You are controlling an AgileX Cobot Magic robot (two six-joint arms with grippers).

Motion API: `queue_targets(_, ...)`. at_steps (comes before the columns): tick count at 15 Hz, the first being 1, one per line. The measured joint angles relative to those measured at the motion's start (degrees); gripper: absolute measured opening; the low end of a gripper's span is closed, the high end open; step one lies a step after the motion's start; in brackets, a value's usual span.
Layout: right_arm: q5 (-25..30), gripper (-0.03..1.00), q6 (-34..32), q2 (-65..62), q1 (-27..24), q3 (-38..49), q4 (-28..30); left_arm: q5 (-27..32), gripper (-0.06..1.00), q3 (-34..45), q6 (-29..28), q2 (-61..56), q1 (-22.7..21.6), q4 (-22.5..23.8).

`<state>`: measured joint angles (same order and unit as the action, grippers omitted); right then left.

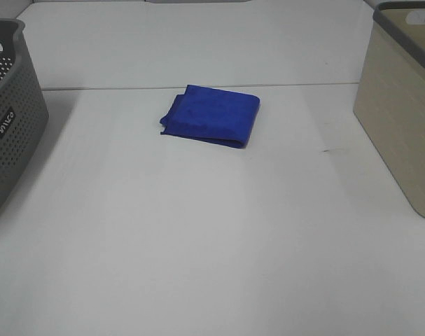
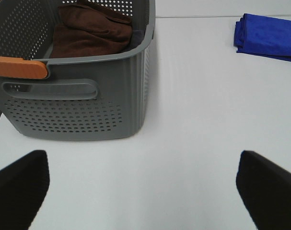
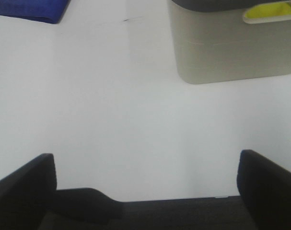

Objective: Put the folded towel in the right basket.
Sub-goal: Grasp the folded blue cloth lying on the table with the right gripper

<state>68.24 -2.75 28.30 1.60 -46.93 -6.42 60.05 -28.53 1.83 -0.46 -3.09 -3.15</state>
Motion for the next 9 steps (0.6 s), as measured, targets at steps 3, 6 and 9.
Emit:
queue_targets(3, 0.1, 0.97, -0.1, 13.2, 0.0, -11.7, -5.8, 0.0, 0.99, 0.0, 0.0, 0.0, 0.0, 0.0)
queue_targets(6, -4.8, 0.97, 0.5, 22.7, 0.0, -15.1, -15.5, 0.0, 0.99, 0.0, 0.0, 0.0, 0.0, 0.0)
queue_targets(9, -11.2, 0.95, 4.0, 34.3, 0.0, -17.1, -23.5, 0.0, 0.99, 0.0, 0.0, 0.0, 0.0, 0.0)
